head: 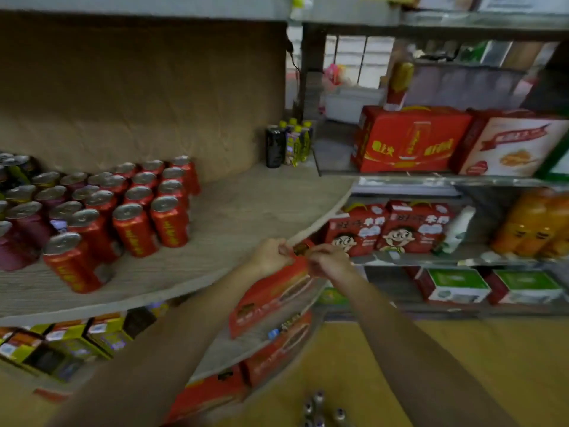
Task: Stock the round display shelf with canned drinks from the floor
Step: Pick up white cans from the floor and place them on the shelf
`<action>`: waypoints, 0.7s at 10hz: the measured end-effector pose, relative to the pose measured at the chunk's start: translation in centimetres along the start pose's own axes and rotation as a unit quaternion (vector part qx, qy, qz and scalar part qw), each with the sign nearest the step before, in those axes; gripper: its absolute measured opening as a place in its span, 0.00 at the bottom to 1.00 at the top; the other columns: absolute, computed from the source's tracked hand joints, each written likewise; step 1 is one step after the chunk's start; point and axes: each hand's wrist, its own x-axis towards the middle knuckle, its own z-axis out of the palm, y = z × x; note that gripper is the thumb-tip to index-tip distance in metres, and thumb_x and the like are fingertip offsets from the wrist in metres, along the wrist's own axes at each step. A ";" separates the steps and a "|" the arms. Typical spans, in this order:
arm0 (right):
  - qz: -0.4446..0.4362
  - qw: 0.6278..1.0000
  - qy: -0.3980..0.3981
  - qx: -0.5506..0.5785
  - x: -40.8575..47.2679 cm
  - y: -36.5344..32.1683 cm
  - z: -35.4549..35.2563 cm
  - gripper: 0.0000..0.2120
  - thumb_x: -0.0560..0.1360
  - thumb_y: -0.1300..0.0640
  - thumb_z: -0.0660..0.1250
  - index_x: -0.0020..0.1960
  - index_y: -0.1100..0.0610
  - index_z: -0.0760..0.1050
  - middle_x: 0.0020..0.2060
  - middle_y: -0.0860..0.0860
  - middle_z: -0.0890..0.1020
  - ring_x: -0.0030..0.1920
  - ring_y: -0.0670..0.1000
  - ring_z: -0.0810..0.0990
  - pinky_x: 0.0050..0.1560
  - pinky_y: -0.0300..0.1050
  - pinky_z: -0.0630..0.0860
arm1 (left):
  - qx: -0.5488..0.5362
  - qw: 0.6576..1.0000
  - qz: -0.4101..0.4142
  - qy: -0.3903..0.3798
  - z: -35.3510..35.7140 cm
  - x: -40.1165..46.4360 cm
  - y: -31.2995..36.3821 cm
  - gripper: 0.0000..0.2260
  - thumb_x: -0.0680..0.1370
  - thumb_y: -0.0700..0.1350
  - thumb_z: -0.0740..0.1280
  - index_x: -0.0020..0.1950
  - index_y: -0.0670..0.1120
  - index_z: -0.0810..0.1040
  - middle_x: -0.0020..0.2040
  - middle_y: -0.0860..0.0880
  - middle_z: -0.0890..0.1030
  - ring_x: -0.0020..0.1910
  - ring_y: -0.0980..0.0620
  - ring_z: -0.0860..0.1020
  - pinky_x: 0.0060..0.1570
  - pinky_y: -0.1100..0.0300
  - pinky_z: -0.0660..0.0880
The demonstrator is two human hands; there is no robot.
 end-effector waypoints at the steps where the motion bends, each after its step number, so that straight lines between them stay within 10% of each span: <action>1: 0.025 1.000 0.000 -0.001 0.1 4.7 -4.1 0.03 0.78 0.69 0.64 0.49 0.64 0.75 0.38 0.61 0.76 0.34 0.55 0.75 0.35 0.45 0.76 | -0.004 0.999 -0.027 -0.034 6.4 0.6 0.0 0.06 0.73 0.37 0.68 0.48 0.44 0.81 0.42 0.47 0.79 0.43 0.48 0.77 0.43 0.61 0.71; 3: 0.064 0.995 0.030 0.071 1.3 16.6 -9.3 0.16 0.77 0.79 0.57 0.39 0.61 0.72 0.26 0.47 0.78 0.25 0.43 0.77 0.29 0.36 0.75 | -0.018 0.993 -0.086 -0.081 18.6 2.0 -2.9 0.15 0.68 0.43 0.67 0.53 0.42 0.79 0.47 0.46 0.79 0.46 0.50 0.73 0.42 0.61 0.67; 4: 0.115 0.985 0.043 0.123 -0.2 23.4 -10.2 0.19 0.70 0.83 0.61 0.42 0.59 0.75 0.38 0.52 0.79 0.29 0.42 0.80 0.33 0.36 0.77 | 0.021 0.973 -0.186 -0.136 25.0 -0.9 -6.6 0.21 0.71 0.43 0.71 0.63 0.42 0.77 0.55 0.48 0.78 0.51 0.54 0.72 0.50 0.62 0.68; 7: 0.242 0.963 0.115 0.021 -0.8 42.7 -9.5 0.16 0.69 0.69 0.75 0.55 0.61 0.79 0.42 0.50 0.80 0.43 0.47 0.79 0.45 0.40 0.74 | 0.100 0.929 -0.257 -0.246 39.1 -3.6 -18.4 0.21 0.75 0.39 0.71 0.68 0.40 0.73 0.65 0.44 0.77 0.61 0.43 0.77 0.57 0.52 0.75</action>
